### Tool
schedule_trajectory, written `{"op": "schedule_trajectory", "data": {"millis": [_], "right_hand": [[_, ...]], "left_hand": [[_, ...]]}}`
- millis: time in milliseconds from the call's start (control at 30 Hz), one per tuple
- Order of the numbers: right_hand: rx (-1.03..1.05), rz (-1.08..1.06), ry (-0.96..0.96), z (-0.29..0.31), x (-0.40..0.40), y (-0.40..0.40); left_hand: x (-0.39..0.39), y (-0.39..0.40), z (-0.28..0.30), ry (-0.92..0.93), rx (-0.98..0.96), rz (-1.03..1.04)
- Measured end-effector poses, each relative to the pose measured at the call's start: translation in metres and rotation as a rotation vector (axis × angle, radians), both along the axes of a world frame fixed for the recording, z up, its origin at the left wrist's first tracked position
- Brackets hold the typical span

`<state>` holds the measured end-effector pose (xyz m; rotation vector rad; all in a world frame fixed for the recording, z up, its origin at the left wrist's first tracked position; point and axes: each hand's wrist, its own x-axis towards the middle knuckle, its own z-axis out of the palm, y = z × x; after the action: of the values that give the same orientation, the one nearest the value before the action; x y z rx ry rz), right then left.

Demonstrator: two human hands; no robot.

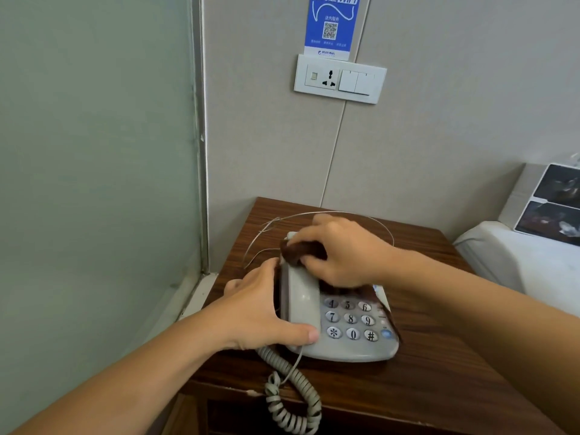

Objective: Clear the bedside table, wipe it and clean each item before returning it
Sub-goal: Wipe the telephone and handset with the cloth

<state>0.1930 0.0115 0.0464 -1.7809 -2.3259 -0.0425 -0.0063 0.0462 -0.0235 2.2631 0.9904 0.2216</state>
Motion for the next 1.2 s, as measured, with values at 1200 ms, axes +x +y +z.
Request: {"op": "schedule_trajectory", "data": {"millis": [1200], "right_hand": [[-0.036, 0.025, 0.067, -0.017, -0.021, -0.065]], "left_hand": [[-0.027, 0.019, -0.012, 0.0, 0.198, -0.178]]}}
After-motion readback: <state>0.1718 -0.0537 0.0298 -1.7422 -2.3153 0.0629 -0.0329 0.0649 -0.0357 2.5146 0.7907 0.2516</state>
